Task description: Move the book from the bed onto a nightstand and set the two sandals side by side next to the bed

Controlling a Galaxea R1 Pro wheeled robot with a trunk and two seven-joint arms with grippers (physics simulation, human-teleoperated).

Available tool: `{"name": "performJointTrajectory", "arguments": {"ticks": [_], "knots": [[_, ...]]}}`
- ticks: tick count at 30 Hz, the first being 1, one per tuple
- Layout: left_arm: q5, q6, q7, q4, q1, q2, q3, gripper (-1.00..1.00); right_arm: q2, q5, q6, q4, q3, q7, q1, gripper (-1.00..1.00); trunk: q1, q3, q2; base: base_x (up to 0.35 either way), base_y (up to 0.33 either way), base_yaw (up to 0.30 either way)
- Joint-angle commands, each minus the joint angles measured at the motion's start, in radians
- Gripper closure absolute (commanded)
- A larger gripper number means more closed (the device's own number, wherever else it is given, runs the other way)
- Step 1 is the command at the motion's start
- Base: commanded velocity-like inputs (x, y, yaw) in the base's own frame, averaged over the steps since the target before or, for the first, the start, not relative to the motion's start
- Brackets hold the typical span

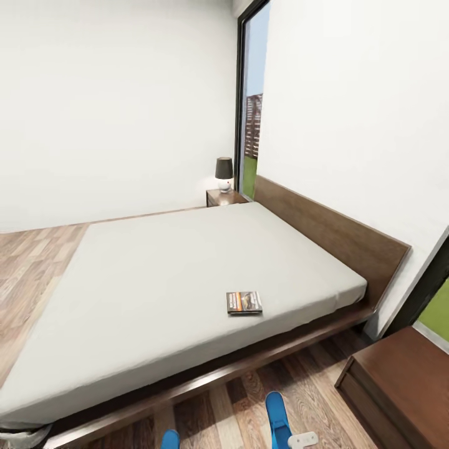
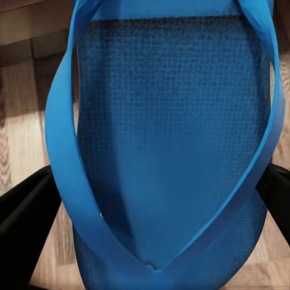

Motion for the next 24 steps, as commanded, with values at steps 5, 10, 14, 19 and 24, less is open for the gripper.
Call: {"name": "performJointTrajectory", "arguments": {"ticks": [5,10,14,19,24], "knots": [[0.01,-0.008,-0.001,0.003,-0.001,0.004,-0.006,1.0,0.0,-0.009,-0.007,0.005,0.006,0.005,-0.002,1.0,0.0,-0.001,-0.001,-0.001,0.0,0.0],[0.011,-0.008,0.0,0.003,-0.001,0.008,0.011,1.0,0.0,-0.009,-0.007,0.004,0.006,0.005,-0.002,1.0,0.0,-0.001,-0.001,-0.191,0.0,0.001],[0.01,-0.009,-0.001,0.003,-0.001,0.008,0.021,1.0,0.0,-0.009,-0.007,0.005,0.006,0.005,-0.002,1.0,0.0,-0.001,-0.001,-0.324,0.0,0.043],[0.01,-0.008,-0.001,0.003,-0.001,0.008,0.022,1.0,0.0,-0.009,-0.007,0.005,0.006,0.005,-0.002,1.0,0.0,-0.001,-0.001,-0.134,0.0,0.192],[0.01,-0.008,-0.001,0.003,-0.001,0.008,0.023,1.0,0.0,-0.009,-0.007,0.005,0.006,0.005,-0.002,1.0,0.0,-0.001,-0.001,-0.009,0.0,0.284]]}}
